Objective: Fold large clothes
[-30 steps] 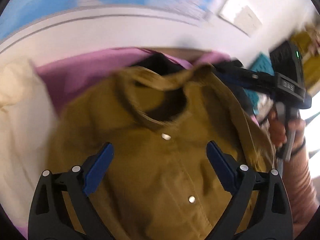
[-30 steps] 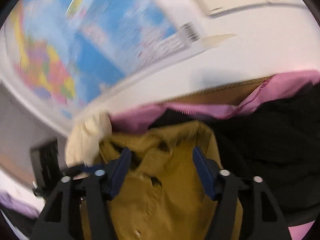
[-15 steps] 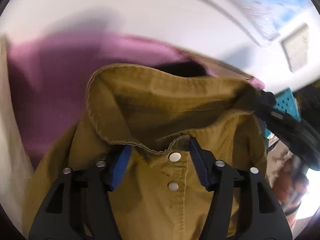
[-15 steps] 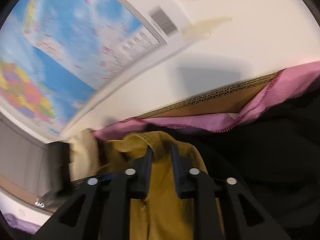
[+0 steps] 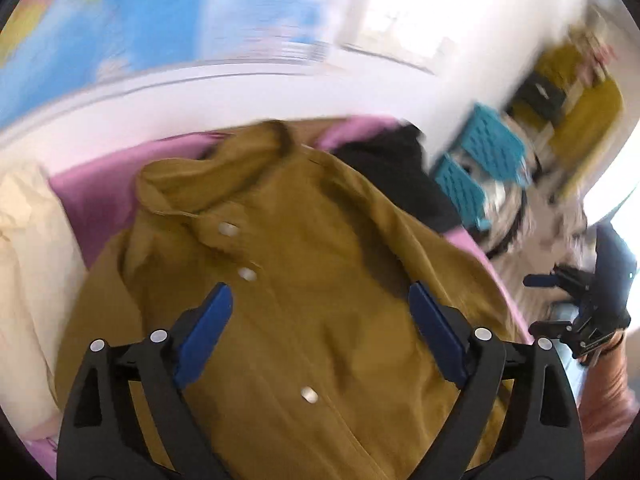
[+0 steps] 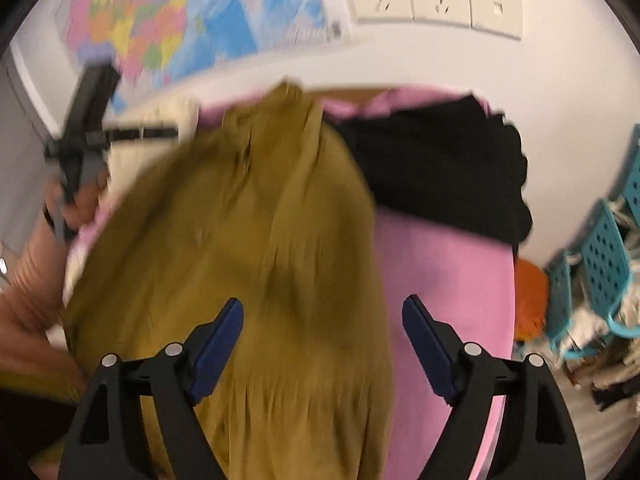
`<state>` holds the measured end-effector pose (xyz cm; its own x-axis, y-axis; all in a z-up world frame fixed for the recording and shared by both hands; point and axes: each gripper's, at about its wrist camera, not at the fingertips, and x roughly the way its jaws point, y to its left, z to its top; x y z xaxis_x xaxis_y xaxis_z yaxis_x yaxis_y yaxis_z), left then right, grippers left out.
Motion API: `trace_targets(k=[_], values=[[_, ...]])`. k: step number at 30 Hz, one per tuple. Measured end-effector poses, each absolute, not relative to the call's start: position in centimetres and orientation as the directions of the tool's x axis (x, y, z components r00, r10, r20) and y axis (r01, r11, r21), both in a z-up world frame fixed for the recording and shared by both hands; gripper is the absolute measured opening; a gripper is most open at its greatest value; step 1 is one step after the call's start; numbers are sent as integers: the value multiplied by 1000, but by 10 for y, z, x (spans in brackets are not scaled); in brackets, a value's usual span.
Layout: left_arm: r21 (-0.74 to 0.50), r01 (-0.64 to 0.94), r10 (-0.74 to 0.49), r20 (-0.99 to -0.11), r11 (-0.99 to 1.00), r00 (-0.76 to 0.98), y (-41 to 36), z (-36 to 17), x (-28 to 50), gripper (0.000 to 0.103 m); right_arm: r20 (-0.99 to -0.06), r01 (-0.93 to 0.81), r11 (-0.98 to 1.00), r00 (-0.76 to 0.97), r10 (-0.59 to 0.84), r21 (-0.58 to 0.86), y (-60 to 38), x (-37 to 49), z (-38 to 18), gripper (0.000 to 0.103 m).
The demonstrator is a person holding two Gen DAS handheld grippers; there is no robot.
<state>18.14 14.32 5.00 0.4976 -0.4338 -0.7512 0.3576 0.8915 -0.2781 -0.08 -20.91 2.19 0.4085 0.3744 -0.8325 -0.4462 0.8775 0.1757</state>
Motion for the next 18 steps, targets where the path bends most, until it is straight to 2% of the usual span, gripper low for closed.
trace_targets(k=[2,5,8,9,10,12,13,15,18], values=[[-278,417,-466,-753,865,464,122,50,164,89,-844,-463,873,400,359,152,-205,-23,13,86],[-245,485,-477,-760,840,441,85,45,140,89,-858,-509,852,375,351,126,-187,-44,-1,87],[-236,531,-489,-770,814,409,55,28,124,91,-887,-538,839,347,305,78,-172,-47,-20,85],[-239,537,-494,-773,809,399,56,25,117,91,-892,-531,845,350,285,61,-173,-46,-27,69],[-239,541,-493,-778,806,390,54,19,108,91,-894,-526,847,340,290,75,-177,-44,-28,58],[-231,544,-485,-786,806,384,43,12,103,91,-889,-487,861,316,331,147,-195,-35,-26,23],[-238,543,-486,-790,805,374,43,8,100,91,-879,-477,860,313,361,183,-203,-34,-22,14],[-242,543,-486,-793,804,367,42,5,94,91,-836,-417,880,379,397,229,-232,-30,1,7],[-238,549,-486,-793,801,366,39,0,86,91,-741,-306,888,493,456,344,-283,-24,41,6]])
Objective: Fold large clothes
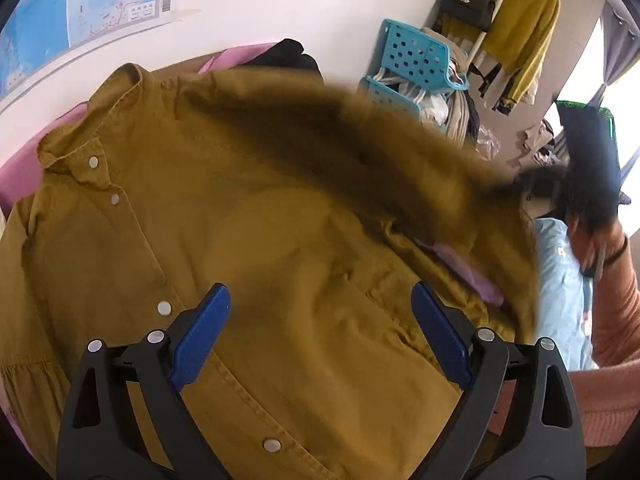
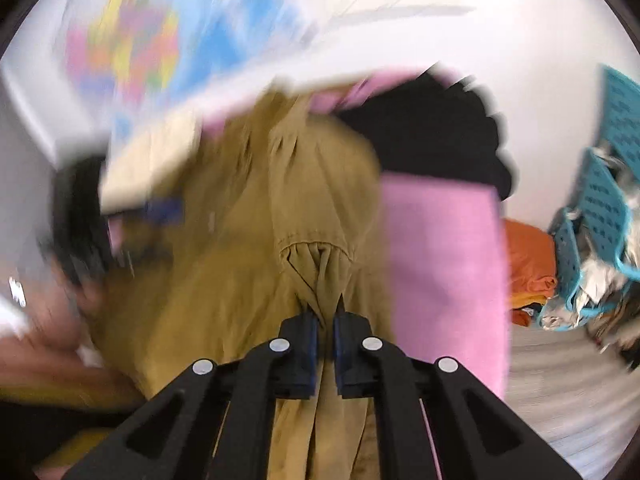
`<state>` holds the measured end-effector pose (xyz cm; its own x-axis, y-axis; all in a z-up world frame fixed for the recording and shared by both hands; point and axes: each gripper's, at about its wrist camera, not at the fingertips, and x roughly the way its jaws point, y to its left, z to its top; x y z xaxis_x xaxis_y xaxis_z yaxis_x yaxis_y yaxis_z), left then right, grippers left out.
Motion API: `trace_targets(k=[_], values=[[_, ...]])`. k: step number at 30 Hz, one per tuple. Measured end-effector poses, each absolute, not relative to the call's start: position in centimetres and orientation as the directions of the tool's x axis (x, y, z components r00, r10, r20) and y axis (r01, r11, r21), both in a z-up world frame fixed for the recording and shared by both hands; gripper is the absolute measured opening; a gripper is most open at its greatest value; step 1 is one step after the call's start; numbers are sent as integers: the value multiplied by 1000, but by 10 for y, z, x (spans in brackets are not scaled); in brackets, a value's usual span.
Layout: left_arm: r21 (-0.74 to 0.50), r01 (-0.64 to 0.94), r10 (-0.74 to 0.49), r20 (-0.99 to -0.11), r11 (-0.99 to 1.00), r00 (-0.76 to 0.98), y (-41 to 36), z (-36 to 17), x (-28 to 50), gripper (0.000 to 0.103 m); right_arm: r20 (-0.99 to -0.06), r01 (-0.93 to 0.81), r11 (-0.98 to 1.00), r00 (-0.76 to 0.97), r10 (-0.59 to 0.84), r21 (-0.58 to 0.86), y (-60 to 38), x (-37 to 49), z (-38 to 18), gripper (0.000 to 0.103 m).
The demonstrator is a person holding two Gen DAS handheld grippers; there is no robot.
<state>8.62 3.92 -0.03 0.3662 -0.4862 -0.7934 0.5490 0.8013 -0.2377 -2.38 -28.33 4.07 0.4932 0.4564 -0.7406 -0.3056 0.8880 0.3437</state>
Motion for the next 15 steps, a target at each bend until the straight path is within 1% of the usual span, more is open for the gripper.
trace_targets(k=[2,3,4,7,8,10,11,12,14,15], values=[[-238,551,-489,-791,800,368,41,0,83,91,-667,-235,867,562,489,439,-318,-17,58,6],[-239,553,-492,-789,798,369,41,0,82,91,-643,-212,861,589,490,463,-331,-11,62,6],[-241,555,-495,-786,796,369,40,0,81,91,-639,-190,865,604,476,465,-339,-7,62,6],[-257,560,-509,-784,788,356,34,-3,81,91,-673,-98,866,589,448,491,-355,19,33,9],[-258,561,-509,-785,786,352,31,-5,81,91,-697,-58,862,562,445,504,-357,30,15,10],[-253,562,-502,-793,787,346,26,-9,81,91,-745,16,885,547,381,465,-361,43,-12,18],[-253,561,-499,-796,788,343,25,-10,81,91,-756,35,890,544,365,455,-362,43,-19,37],[-258,559,-499,-800,788,334,23,-12,81,91,-762,39,891,536,364,453,-366,40,-26,60],[-259,558,-496,-804,789,329,22,-12,80,91,-753,63,897,570,328,438,-379,31,-27,75],[-259,557,-495,-805,789,327,21,-12,80,91,-735,49,887,582,348,459,-386,24,-25,79]])
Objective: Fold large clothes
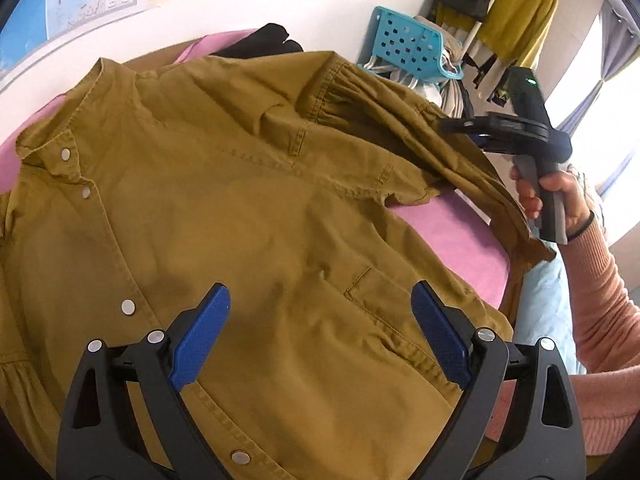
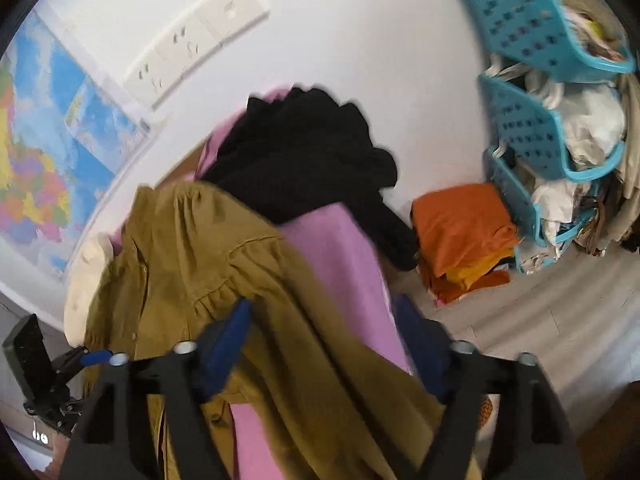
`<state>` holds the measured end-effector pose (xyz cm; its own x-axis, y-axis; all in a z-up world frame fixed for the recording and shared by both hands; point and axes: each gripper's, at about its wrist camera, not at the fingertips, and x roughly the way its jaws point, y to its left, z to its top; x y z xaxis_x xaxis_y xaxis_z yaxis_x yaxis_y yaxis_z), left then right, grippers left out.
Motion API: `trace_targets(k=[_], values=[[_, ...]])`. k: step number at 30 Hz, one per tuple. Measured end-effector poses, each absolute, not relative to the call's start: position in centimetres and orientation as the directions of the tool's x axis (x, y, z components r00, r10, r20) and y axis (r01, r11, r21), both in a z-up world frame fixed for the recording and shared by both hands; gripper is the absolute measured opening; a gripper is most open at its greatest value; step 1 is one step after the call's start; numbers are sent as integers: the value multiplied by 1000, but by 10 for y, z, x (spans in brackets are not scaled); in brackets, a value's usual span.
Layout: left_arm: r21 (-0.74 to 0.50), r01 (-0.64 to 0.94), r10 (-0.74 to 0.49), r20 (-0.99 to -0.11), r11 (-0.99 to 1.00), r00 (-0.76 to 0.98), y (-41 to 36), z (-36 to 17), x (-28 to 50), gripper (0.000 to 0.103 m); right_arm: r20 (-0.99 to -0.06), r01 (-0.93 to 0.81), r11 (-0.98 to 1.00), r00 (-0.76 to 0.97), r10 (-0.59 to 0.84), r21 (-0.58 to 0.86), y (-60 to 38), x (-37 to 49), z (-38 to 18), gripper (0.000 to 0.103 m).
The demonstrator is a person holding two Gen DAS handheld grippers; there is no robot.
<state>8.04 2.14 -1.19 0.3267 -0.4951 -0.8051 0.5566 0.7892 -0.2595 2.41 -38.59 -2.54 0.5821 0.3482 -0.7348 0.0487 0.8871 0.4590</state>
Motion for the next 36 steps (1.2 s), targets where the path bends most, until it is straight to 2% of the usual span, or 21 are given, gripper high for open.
trace_targets(k=[2,5,8,10,11,12,14,15,16,20,25,27,32,36], values=[[-261,549,-490,-809,794,325,22,-13,82,91,-719,10,885,587,371,465,-394,5,-19,87],[-273,537,-493,-808,798,322,26,-16,86,91,-725,-76,917,589,358,391,-393,-29,-11,96],[-282,530,-498,-805,800,323,25,-16,90,91,-782,-172,951,542,309,256,-375,-55,-17,97],[-291,527,-504,-802,798,320,24,-16,92,91,-826,-181,972,516,226,153,-365,-62,-29,92],[-294,528,-507,-801,797,319,23,-16,93,91,-851,-170,974,479,214,149,-365,-61,-38,70],[-293,529,-507,-800,797,321,21,-15,93,91,-862,-160,972,453,230,175,-367,-58,-43,34],[-287,530,-504,-800,798,325,18,-13,93,91,-853,-111,964,450,265,241,-381,-54,-41,16],[-288,530,-505,-800,798,325,18,-12,92,91,-829,-83,952,474,298,294,-392,-52,-32,12],[-287,532,-506,-799,796,326,17,-10,91,91,-797,-62,926,490,352,371,-404,-50,-20,11],[-267,546,-502,-794,795,343,19,-1,88,91,-738,-59,852,470,483,520,-417,-41,26,11],[-273,544,-524,-761,793,383,35,20,90,91,-700,-263,796,379,605,545,-350,-26,98,12],[-273,540,-530,-745,796,404,43,28,89,91,-695,-355,762,321,644,542,-303,-26,116,16],[-293,516,-556,-678,805,481,83,54,81,92,-675,-525,670,224,704,525,-203,-11,126,22],[-322,459,-549,-631,828,548,130,66,70,93,-652,-573,587,118,749,571,-135,18,93,24]])
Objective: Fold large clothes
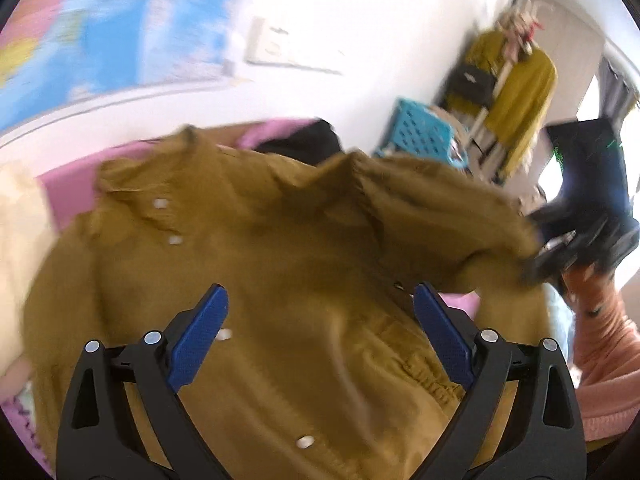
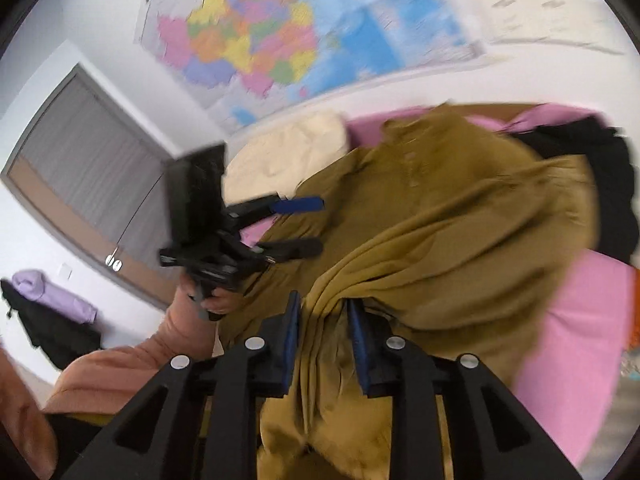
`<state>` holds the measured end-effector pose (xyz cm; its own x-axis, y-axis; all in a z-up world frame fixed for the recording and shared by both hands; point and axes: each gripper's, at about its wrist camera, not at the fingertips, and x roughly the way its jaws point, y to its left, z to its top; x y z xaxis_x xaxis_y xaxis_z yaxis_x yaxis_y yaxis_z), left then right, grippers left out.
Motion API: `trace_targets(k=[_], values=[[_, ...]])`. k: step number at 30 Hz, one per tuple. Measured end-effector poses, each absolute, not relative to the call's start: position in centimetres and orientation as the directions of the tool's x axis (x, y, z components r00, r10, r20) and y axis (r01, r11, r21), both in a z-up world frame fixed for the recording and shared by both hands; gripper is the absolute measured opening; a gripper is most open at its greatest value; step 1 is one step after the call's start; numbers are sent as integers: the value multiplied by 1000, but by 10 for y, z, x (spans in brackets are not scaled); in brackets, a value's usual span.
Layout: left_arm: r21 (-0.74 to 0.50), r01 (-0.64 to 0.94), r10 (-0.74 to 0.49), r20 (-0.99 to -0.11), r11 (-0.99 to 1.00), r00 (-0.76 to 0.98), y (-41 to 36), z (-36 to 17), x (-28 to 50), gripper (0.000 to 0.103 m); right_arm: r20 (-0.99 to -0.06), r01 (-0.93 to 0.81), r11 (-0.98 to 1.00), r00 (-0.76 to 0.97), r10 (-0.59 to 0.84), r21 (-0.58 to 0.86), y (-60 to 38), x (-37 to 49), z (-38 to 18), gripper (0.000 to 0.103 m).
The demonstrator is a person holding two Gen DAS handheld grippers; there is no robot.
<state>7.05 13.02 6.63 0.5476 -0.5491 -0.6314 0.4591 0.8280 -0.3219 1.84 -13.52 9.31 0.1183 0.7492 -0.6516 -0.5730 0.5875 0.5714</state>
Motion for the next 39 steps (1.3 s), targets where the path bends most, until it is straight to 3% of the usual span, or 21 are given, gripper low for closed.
trace_targets(k=[5,8,11,15,17,19,21,23,25,26,33,38,39], values=[[-377,389,-542,-606,840,582,185,63,59,93,-643,-524,540,-20,766,659,-68,51,28,26],[-359,379,-520,-643,853,562,189,49,56,94,-702,-534,586,-20,712,610,-42,58,1,52],[-341,411,-522,-689,845,502,176,29,52,94,-698,-561,572,-14,716,598,-48,55,6,53],[-353,464,-546,-739,813,395,151,-3,52,97,-660,-612,625,213,721,485,-109,54,53,60],[-347,479,-537,-769,806,347,140,-18,56,97,-655,-533,729,373,657,429,-150,65,64,68],[-351,497,-537,-789,793,300,131,-29,56,97,-668,-441,794,444,598,418,-183,79,63,68],[-326,494,-499,-822,806,273,124,-38,60,96,-702,-332,852,485,522,405,-214,97,47,75],[-267,476,-423,-868,838,259,122,-49,63,78,-715,-249,849,459,527,466,-238,111,21,77],[-248,465,-397,-882,850,254,129,-54,68,38,-719,-178,822,409,561,541,-252,120,-13,78],[-232,437,-373,-888,869,269,138,-53,73,29,-715,-167,807,387,582,566,-254,121,-25,78],[-131,143,-180,-888,981,424,230,-21,111,25,-632,-203,702,318,707,683,-256,106,-51,86],[-136,150,-184,-906,979,381,232,-31,118,30,-647,-206,702,280,709,681,-248,106,-64,86],[-127,173,-185,-905,977,382,227,-31,119,35,-648,-209,700,269,713,683,-247,108,-69,81]])
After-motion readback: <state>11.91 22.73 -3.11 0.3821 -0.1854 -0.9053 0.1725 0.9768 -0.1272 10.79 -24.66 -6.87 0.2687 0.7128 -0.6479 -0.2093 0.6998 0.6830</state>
